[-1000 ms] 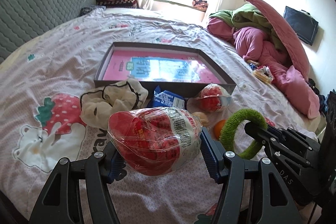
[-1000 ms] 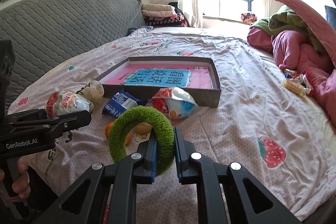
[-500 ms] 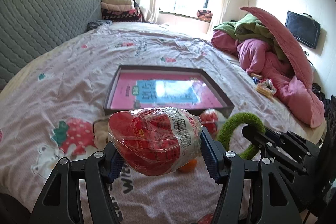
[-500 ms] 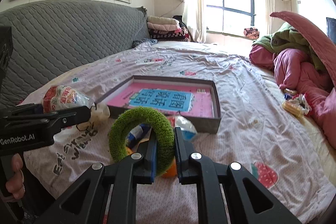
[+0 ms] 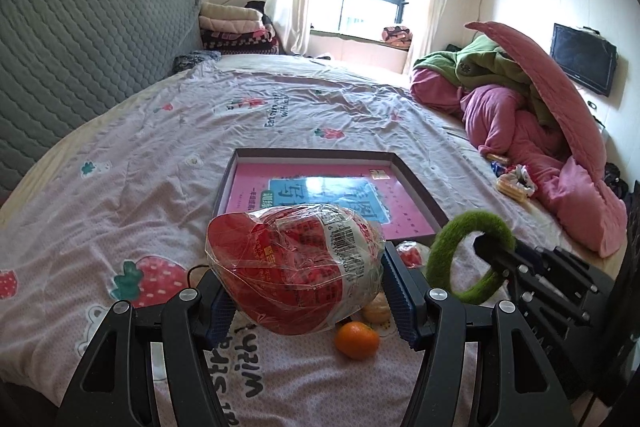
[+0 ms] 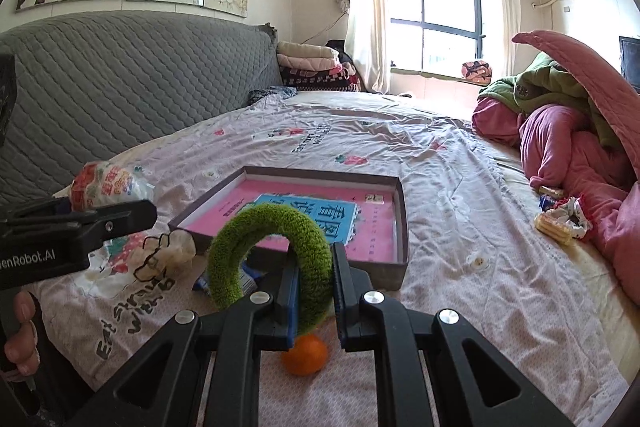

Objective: Organize objects
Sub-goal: 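Carry the red ball in the left tool and green ring in the right tool over the tray, then open the right tool to drop the ring in the tray while the left tool releases the ball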

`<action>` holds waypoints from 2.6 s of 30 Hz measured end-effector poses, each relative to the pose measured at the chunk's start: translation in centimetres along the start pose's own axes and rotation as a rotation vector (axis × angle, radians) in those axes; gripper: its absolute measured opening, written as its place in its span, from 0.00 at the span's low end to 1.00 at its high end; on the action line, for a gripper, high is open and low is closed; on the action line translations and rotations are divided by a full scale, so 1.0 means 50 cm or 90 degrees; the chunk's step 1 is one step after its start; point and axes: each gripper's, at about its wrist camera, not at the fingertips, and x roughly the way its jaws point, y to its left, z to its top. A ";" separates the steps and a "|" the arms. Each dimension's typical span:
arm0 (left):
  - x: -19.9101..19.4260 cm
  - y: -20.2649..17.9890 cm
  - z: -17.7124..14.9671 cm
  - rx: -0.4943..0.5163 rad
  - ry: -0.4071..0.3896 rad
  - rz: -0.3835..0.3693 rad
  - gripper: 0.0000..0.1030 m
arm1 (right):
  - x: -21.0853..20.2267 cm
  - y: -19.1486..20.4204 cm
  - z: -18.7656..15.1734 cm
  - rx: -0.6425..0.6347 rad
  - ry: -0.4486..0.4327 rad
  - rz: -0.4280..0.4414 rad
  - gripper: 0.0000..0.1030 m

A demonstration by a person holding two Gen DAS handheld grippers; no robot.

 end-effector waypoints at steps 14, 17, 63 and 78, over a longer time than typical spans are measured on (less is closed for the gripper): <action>0.050 0.008 0.046 0.000 0.003 0.016 0.64 | 0.058 -0.020 0.053 -0.012 -0.004 -0.017 0.14; 0.075 0.010 0.058 0.005 0.004 0.015 0.64 | 0.082 -0.026 0.062 -0.014 0.004 -0.022 0.14; 0.453 0.083 0.064 -0.028 0.203 0.012 0.65 | 0.376 -0.109 0.036 0.040 0.229 -0.003 0.23; 0.441 0.095 0.056 -0.018 0.210 0.057 0.69 | 0.338 -0.099 0.049 0.027 0.200 0.000 0.33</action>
